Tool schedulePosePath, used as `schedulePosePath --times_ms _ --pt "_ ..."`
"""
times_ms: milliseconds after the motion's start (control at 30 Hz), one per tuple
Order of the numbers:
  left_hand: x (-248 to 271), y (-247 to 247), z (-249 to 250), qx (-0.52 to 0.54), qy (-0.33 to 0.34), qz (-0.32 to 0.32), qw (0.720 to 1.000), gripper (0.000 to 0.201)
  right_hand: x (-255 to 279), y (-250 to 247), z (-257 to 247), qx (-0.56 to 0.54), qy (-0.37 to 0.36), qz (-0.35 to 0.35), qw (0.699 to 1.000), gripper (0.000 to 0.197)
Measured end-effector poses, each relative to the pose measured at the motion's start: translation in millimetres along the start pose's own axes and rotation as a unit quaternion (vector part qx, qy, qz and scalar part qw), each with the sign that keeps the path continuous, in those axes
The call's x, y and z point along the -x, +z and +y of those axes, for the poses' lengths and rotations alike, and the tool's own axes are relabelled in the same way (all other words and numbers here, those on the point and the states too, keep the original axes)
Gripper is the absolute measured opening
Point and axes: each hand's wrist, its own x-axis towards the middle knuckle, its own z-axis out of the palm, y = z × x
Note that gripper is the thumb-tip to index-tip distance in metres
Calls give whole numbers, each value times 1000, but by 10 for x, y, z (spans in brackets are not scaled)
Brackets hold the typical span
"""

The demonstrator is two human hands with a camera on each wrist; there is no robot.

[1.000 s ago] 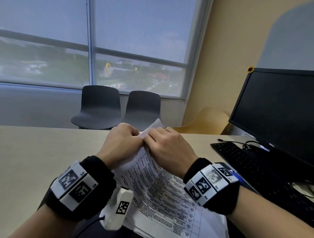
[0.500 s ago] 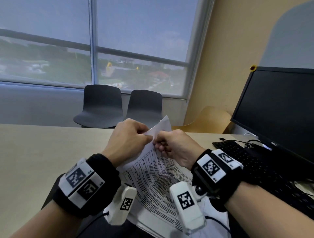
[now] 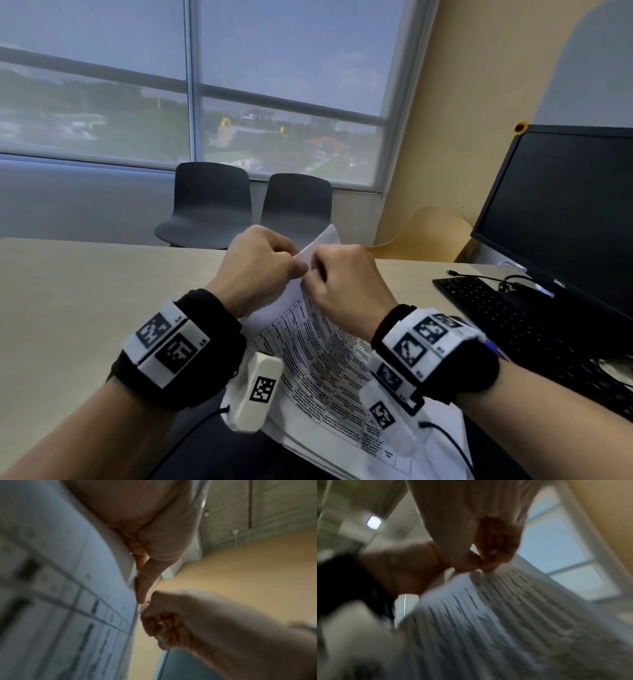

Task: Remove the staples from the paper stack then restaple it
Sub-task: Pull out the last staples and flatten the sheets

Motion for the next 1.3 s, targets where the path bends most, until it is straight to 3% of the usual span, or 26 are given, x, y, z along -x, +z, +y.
schedulePosePath --times_ms 33,67,100,167,200,233,267,300,333,367,400,467,533,600,667,733,767,833,933,967,1000,1067,1167,1200,1233,1300 --pt "15 -3 17 -41 25 7 999 8 -27 -19 -14 -66 86 -27 994 29" --pt "33 3 44 -86 53 14 995 9 -63 -50 -14 -168 179 -53 968 30" --pt "53 6 80 -120 84 19 989 11 -94 -89 -10 -294 269 -78 914 28" --pt "86 22 141 -153 135 22 979 13 -122 -169 37 -495 407 -123 758 27" --pt "95 40 156 -164 147 23 975 13 -122 -201 76 -530 426 -132 721 30" --pt "103 63 161 -173 150 24 973 14 -108 -213 86 -535 430 -130 715 30" --pt "107 87 151 -176 145 23 973 16 -78 -206 84 -492 397 -119 766 29" --pt "106 97 140 -172 135 21 976 18 -48 -162 91 -397 321 -91 855 28" --pt "97 99 122 -161 119 21 980 21 -1 -127 88 -249 203 -56 945 27" --pt "89 93 103 -149 102 24 983 21 42 -64 101 -82 60 -18 995 24" --pt "74 77 88 -139 85 29 986 20 70 -14 106 51 -75 14 996 18" --pt "55 42 63 -124 63 39 990 15 68 -10 165 210 -263 38 941 6" --pt "24 15 45 -96 50 43 993 10 17 -2 272 272 -326 41 904 2" --pt "-19 -25 24 -59 34 40 997 9 -3 1 306 207 -270 43 939 6" --pt "-36 -53 8 -66 38 38 996 12 11 33 277 65 -136 44 988 13" --pt "-25 -63 22 -105 56 33 992 14 29 78 256 -69 3 23 997 19" --pt "-8 -60 40 -121 67 29 990 13 30 77 246 -151 69 1 986 22" --pt "9 -55 77 -126 89 15 988 9 -5 24 213 -346 206 -47 914 20" --pt "46 -37 130 -115 123 -28 985 8 -23 -115 202 -531 363 -122 756 22" --pt "59 -28 138 -122 132 -39 983 10 -5 -158 194 -547 381 -141 732 24" --pt "70 -19 146 -134 139 -44 980 10 3 -180 191 -545 382 -155 730 24" --pt "78 0 143 -156 147 -39 976 8 24 -190 181 -500 347 -166 776 21" --pt "68 30 129 -169 152 -16 974 10 67 -161 202 -247 178 -137 943 23" --pt "64 30 126 -169 149 -10 974 10 77 -154 204 -126 102 -120 979 24" --pt "58 26 119 -165 145 -6 976 10 93 -156 187 -18 42 -99 994 24" --pt "51 16 112 -150 143 -4 978 10 134 -172 89 106 -24 -53 993 22"
